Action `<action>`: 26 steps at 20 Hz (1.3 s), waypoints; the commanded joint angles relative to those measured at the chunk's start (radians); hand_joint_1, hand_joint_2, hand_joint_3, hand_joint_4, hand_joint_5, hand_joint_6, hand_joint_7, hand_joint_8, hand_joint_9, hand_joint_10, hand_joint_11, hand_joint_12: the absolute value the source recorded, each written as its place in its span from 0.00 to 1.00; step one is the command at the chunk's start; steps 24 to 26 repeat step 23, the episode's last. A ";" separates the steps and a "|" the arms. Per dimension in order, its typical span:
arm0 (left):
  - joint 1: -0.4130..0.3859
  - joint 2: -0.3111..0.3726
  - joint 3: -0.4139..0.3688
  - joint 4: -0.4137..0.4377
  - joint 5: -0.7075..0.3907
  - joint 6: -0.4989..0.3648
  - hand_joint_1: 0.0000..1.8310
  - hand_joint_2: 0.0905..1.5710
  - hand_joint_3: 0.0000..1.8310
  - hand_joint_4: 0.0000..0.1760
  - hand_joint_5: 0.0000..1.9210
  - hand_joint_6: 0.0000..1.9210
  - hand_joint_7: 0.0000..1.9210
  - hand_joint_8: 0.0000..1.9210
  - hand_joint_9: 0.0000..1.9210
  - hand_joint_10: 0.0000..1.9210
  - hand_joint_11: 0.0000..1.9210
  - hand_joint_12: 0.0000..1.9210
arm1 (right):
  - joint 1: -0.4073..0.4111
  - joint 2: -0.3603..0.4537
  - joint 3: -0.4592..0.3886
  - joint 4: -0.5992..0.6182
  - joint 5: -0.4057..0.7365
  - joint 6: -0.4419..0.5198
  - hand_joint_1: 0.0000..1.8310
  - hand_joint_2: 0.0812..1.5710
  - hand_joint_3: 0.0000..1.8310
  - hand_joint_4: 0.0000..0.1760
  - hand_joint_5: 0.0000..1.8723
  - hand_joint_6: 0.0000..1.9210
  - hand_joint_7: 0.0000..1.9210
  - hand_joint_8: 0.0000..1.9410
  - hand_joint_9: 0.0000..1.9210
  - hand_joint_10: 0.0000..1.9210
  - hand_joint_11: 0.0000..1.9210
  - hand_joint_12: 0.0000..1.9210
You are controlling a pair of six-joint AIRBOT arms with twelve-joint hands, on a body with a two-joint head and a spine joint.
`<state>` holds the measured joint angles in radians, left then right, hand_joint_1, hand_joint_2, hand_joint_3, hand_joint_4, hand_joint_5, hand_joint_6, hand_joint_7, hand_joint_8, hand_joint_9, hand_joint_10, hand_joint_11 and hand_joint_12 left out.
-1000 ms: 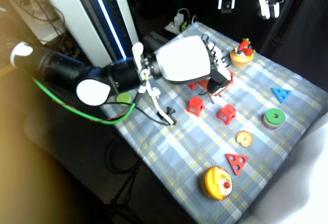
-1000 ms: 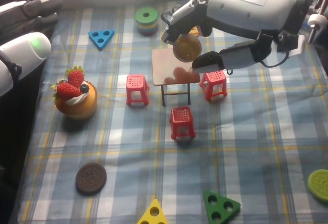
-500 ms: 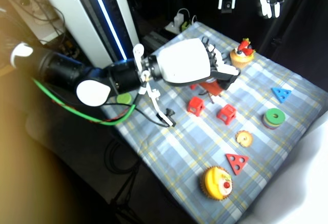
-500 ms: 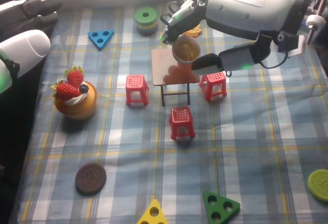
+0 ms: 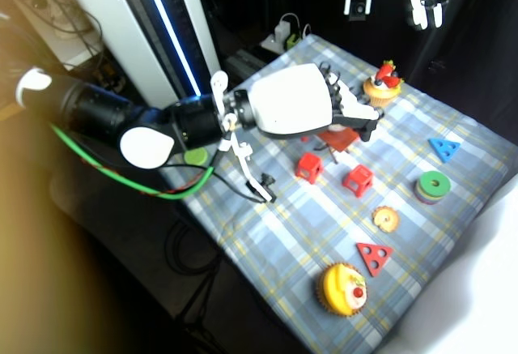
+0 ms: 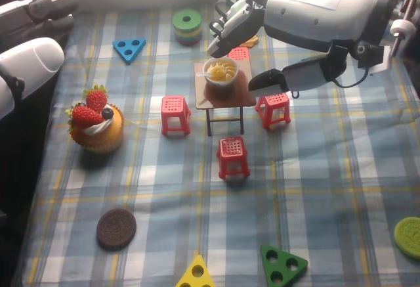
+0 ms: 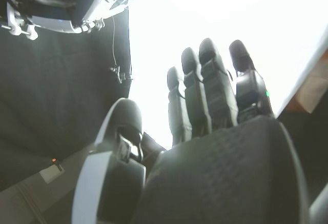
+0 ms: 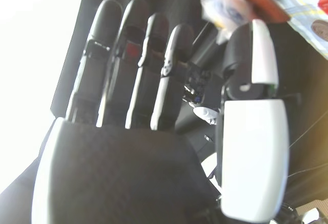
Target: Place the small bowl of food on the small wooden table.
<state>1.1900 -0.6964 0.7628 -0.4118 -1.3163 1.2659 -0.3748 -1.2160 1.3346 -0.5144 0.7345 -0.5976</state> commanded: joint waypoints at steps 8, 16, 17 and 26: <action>0.001 0.009 -0.011 -0.007 -0.208 -0.027 0.20 0.79 0.00 0.29 0.22 0.00 0.21 0.00 0.16 0.00 0.00 0.22 | 0.017 0.084 -0.041 0.134 0.225 0.002 0.53 0.59 0.00 0.22 0.18 0.00 0.18 0.00 0.18 0.00 0.00 0.46; 0.052 0.018 -0.021 0.020 -0.292 -0.108 0.08 0.74 0.00 0.52 0.30 0.00 0.26 0.00 0.19 0.00 0.00 0.20 | -0.301 0.249 -0.186 0.423 0.644 -0.046 0.49 0.62 0.00 0.00 0.13 0.00 0.13 0.00 0.12 0.00 0.00 0.25; 0.051 0.018 -0.019 0.025 -0.294 -0.113 0.06 0.75 0.00 0.50 0.32 0.01 0.24 0.00 0.18 0.00 0.01 0.17 | -0.351 0.263 -0.209 0.458 0.691 -0.060 0.48 0.60 0.00 0.00 0.14 0.00 0.15 0.00 0.13 0.00 0.00 0.28; 0.051 0.010 -0.021 0.035 -0.310 -0.137 0.07 0.73 0.00 0.64 0.32 0.00 0.24 0.01 0.20 0.00 0.02 0.19 | -0.682 0.328 -0.320 0.666 0.933 -0.097 0.44 0.66 0.00 0.05 0.17 0.00 0.16 0.00 0.13 0.00 0.00 0.24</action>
